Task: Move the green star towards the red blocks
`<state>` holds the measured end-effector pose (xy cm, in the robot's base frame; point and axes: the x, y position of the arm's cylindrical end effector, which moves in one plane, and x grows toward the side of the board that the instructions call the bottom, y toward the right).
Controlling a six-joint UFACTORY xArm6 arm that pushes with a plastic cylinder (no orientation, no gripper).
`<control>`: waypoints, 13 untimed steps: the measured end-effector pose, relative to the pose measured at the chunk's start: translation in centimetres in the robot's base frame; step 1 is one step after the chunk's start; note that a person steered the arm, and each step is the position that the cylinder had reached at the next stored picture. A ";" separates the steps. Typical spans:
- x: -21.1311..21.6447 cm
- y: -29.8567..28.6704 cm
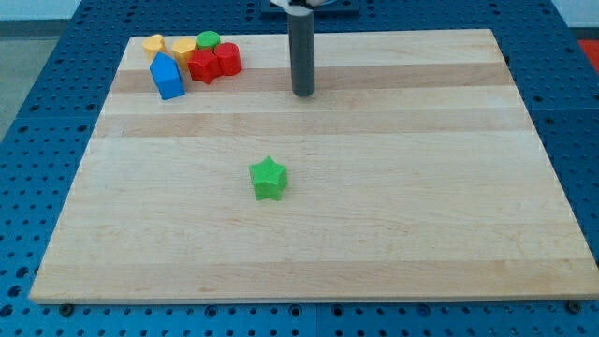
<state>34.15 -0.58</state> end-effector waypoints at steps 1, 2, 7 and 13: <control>5.1 0.5; 10.3 0.7; 13.1 -11.1; 4.3 -9.8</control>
<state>38.47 -10.34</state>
